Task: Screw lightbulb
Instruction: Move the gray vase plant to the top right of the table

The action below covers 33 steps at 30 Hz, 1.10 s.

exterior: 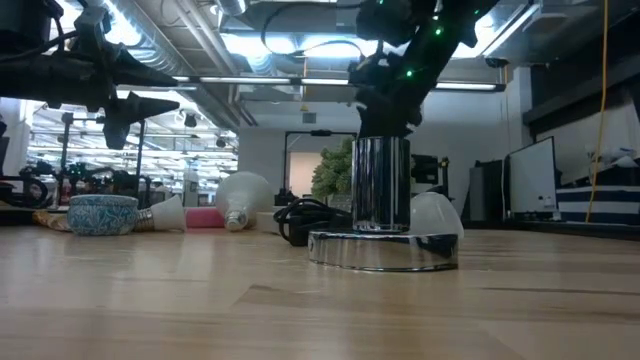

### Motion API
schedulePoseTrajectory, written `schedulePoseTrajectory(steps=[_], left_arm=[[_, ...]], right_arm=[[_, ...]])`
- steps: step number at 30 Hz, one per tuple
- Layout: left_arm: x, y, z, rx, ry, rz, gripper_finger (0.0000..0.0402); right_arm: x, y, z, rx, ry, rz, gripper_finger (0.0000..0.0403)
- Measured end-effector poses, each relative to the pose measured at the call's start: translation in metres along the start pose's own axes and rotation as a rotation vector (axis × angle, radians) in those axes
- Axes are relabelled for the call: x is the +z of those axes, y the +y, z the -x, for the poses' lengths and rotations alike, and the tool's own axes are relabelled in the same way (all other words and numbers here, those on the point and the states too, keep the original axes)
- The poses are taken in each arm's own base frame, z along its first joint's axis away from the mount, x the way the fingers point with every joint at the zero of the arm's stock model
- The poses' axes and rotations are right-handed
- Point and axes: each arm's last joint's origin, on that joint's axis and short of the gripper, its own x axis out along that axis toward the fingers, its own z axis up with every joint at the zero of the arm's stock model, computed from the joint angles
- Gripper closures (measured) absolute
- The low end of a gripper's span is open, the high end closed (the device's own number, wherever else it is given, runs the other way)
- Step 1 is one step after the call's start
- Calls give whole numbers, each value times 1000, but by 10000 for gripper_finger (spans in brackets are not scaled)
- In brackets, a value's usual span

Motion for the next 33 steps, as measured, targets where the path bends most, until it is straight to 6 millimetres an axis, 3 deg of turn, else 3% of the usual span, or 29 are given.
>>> schedulePoseTrajectory(steps=[5, 14, 18, 23, 26, 33], left_arm=[[0, 0, 0, 0, 0, 0, 247], [0, 0, 0, 0, 0, 0, 247], [0, 0, 0, 0, 0, 0, 247], [0, 0, 0, 0, 0, 0, 247], [0, 0, 0, 0, 0, 0, 247], [0, 0, 0, 0, 0, 0, 247]], right_arm=[[-1, 0, -5, -31, 2, 3, 176], [2, -4, -3, -141, -14, 93, 372], [11, -7, 2, -241, -25, 152, 367], [18, -28, 9, -385, 44, 152, 352], [19, -47, 6, -450, 86, 158, 372], [10, -105, -6, -511, 200, 77, 370]])
